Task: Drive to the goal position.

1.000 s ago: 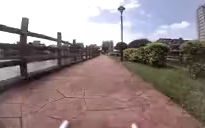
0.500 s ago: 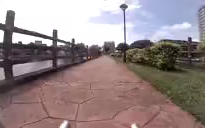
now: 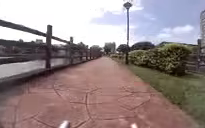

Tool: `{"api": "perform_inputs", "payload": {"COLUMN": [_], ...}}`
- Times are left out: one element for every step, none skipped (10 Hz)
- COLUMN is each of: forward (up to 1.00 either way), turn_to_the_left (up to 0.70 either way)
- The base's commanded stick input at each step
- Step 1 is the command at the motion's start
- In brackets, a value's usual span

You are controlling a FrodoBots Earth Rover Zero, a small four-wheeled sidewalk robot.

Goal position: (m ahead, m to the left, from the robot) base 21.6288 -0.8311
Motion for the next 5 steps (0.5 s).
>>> {"api": "perform_inputs", "payload": {"forward": [1.0,1.0,1.0,1.0,1.0], "turn_to_the_left": [0.0,0.0,0.0,0.0,0.0]}}
